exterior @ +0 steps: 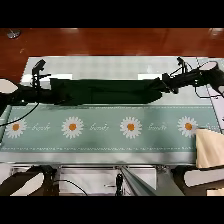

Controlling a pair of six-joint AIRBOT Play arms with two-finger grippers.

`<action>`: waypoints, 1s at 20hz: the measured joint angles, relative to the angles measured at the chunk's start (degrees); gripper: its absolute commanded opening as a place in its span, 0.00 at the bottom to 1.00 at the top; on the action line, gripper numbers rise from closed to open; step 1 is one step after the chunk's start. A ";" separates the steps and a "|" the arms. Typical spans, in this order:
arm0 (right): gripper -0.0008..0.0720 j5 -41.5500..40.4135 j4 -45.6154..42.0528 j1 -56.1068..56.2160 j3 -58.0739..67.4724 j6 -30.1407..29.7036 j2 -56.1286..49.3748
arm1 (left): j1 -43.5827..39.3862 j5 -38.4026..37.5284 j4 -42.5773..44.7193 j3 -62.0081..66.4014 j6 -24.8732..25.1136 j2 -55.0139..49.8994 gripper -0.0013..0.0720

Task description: Fold the shirts.

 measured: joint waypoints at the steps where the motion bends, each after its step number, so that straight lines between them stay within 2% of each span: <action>1: 0.04 1.11 -3.37 0.37 -1.09 0.28 4.46 | -1.07 -0.07 -0.59 0.00 0.02 0.00 0.06; 5: 0.04 3.58 -12.20 1.03 -8.41 2.69 25.59 | -8.41 3.32 -2.84 0.72 -0.02 -1.22 0.05; 11: 0.04 8.52 -15.72 1.27 -15.65 9.99 52.17 | -25.14 9.49 -3.89 12.50 -1.90 -13.73 0.05; 15: 0.04 12.11 -16.20 1.27 -16.70 14.14 60.61 | -35.85 10.99 -4.07 23.32 -4.94 -25.77 0.05; 20: 0.04 13.09 -15.61 1.27 -17.05 15.63 63.60 | -47.47 11.45 -4.31 32.48 -10.47 -37.03 0.06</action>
